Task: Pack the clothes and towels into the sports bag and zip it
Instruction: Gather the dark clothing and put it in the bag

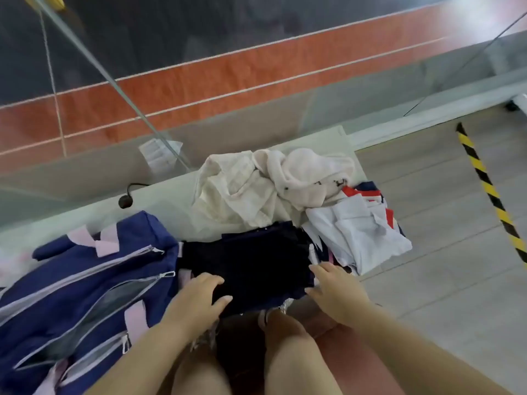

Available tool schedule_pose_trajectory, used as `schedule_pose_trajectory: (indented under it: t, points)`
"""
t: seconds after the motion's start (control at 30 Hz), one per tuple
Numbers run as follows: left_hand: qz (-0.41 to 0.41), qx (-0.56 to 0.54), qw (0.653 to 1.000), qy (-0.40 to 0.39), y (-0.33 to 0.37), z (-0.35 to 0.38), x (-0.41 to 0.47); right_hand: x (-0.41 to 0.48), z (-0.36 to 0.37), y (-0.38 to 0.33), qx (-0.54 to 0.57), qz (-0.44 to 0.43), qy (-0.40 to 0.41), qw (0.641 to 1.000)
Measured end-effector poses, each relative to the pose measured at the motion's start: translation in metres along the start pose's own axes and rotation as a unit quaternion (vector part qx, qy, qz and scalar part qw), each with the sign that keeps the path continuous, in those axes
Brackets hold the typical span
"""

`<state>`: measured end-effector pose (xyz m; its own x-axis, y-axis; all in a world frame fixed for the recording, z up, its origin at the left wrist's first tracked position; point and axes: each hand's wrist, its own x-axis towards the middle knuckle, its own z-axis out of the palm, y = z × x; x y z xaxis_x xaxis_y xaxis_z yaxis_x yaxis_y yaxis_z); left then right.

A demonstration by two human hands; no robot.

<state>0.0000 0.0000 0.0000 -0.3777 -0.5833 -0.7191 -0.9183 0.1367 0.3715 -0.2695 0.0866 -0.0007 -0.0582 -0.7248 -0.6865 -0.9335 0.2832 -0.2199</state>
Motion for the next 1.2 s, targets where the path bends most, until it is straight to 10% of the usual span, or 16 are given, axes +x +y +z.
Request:
schedule_pose_trajectory:
  t: [0.33, 0.7, 1.2]
  points:
    - [0.324, 0.221, 0.910, 0.137, -0.049, 0.059, 0.123, 0.088, 0.098, -0.036, -0.039, 0.032, 0.174, 0.983]
    - [0.295, 0.235, 0.901, 0.215, -0.100, 0.079, 0.127, 0.112, 0.150, -0.054, -0.035, -0.026, 0.307, 0.951]
    - [0.226, 0.251, 0.919, 0.202, -0.097, 0.097, 0.111, 0.093, 0.146, -0.045, 0.174, 0.074, 0.271, 0.944]
